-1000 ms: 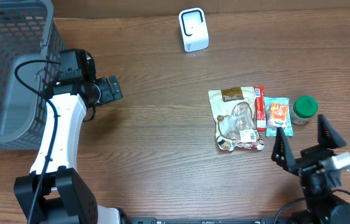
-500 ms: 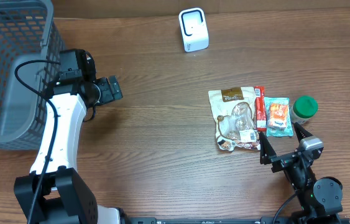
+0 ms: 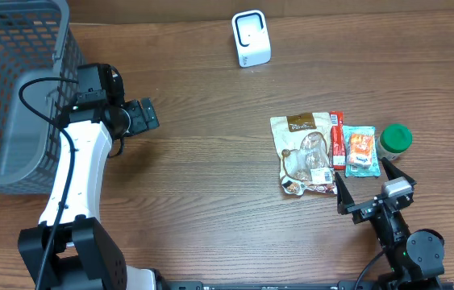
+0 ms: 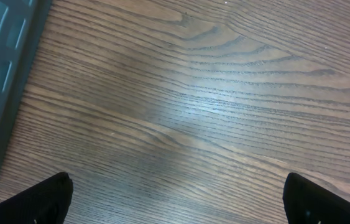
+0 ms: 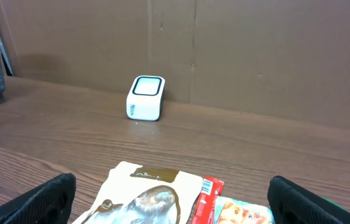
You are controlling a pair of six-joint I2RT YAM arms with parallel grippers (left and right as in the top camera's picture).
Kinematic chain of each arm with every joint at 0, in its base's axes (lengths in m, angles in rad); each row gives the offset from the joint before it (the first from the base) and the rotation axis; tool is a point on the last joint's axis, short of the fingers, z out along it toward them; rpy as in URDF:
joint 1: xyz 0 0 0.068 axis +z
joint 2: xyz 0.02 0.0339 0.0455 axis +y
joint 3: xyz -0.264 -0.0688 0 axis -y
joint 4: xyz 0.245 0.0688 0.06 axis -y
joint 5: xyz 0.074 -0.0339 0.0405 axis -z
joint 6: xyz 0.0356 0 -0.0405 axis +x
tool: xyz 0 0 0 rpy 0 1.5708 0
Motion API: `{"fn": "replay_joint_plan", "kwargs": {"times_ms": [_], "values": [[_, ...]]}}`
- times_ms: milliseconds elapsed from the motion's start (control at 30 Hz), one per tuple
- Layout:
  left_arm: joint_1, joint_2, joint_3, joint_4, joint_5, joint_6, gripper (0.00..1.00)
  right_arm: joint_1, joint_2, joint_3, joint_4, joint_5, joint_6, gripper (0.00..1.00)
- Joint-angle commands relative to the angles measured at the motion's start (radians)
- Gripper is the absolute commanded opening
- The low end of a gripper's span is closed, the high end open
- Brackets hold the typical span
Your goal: Scan the item barcode
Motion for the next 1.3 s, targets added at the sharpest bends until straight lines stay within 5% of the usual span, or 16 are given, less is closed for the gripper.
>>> {"fn": "replay_joint_plan", "kwargs": {"times_ms": [0,967,1267], "values": [[-0.001,-0.012,0.016,0.002,-0.006,0.019,1.0,-0.003,-0.01,-0.011,0.004,-0.01,-0.009,1.0],[-0.002,-0.035,0.016,0.001,-0.006,0.019,1.0,-0.003,-0.01,-0.011,0.004,-0.009,-0.009,1.0],[-0.002,-0.34,0.016,0.0,-0.006,0.019,1.0,-0.003,-0.01,-0.011,0.004,-0.01,-0.009,1.0]]}}
